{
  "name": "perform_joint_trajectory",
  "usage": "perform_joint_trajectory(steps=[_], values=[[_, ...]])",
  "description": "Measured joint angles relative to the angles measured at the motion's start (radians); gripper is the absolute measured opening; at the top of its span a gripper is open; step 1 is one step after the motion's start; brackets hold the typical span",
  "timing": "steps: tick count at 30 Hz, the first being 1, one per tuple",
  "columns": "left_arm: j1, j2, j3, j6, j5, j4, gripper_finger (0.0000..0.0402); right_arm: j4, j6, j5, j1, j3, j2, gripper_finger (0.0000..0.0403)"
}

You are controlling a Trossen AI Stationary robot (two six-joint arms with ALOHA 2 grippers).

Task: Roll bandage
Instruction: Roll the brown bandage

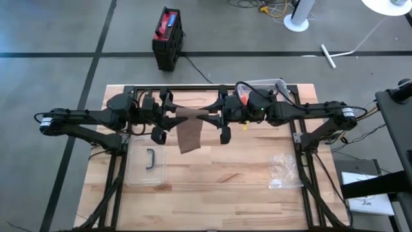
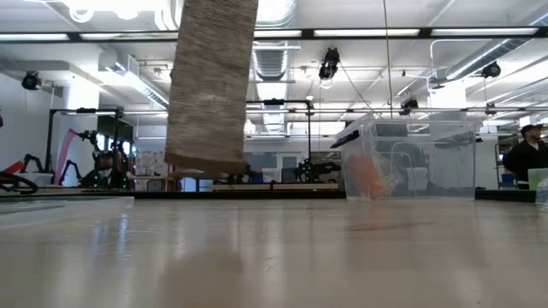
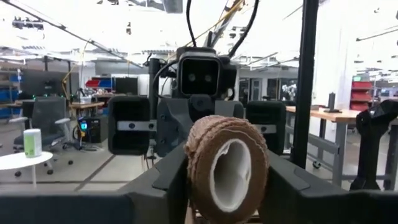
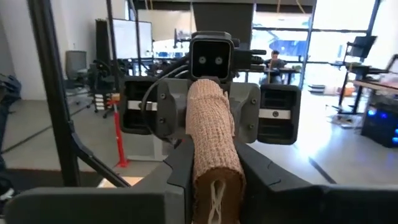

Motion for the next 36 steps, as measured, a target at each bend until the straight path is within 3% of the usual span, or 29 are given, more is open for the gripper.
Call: perform_joint_trajectory(steps=[9,22,29,36], values=[[0.000,-0.064,0.000,0.057,-0.067,-0.091,0.0204,-0.010,-0.022,0.047,-0.002,-0.001,-0.044,0.0070],[0.002,0.005,-0.003,0.117,-0.082,-0.063,0.0277,0.000,-0.034,-0.006,0.000,0.000,-0.043,0.0069],[0.004,0.046,-0.002,0.137,-0.082,-0.022,0.0252,0.000,-0.070,-0.026,0.002,0.000,-0.042,0.0063],[0.004,0.090,-0.001,0.118,-0.082,0.024,0.0171,0.000,-0.111,-0.015,0.002,0.000,-0.041,0.0060]])
